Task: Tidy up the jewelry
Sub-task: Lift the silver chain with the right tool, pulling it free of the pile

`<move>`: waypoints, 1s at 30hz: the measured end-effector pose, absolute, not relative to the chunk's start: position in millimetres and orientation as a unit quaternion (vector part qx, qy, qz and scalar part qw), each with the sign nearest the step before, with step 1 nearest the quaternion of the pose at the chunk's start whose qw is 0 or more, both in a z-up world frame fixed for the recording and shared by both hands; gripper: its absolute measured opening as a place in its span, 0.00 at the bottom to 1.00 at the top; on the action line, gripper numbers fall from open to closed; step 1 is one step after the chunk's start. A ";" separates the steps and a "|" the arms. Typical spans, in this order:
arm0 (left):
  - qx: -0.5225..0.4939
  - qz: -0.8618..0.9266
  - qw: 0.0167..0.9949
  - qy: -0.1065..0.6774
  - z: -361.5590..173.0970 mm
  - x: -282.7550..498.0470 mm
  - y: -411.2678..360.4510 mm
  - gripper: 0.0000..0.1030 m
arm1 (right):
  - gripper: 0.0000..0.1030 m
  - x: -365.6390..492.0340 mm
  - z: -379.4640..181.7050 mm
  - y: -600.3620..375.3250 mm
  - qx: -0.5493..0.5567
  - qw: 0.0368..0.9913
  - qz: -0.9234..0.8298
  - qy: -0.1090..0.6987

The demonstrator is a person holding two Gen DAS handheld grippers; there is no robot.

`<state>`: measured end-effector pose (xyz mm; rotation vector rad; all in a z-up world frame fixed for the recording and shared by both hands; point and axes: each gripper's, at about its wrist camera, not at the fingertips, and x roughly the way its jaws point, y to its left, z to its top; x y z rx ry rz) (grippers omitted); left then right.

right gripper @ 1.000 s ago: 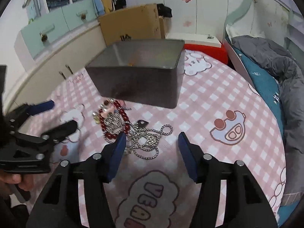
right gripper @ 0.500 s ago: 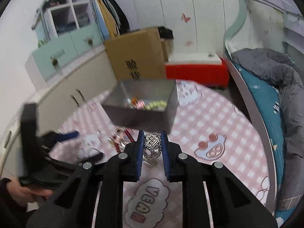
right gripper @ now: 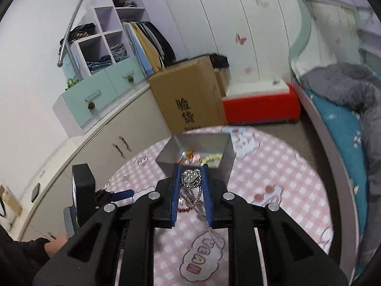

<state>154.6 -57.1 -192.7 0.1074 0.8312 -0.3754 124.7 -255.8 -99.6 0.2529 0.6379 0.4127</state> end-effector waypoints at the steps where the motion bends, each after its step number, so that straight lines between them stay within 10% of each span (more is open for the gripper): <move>1: 0.051 -0.196 0.895 0.398 -191.2 152.3 -60.3 0.93 | 0.14 124.4 -102.3 -256.3 0.129 0.919 0.204 0.313; 19: 0.084 -0.280 0.876 0.382 -188.2 144.6 -103.4 0.93 | 0.15 96.3 -164.9 -289.2 0.128 0.885 0.145 0.424; 30: 0.085 -0.249 0.879 0.397 -189.4 151.9 -96.0 0.93 | 0.31 109.0 -196.6 -250.2 0.078 0.877 0.156 0.448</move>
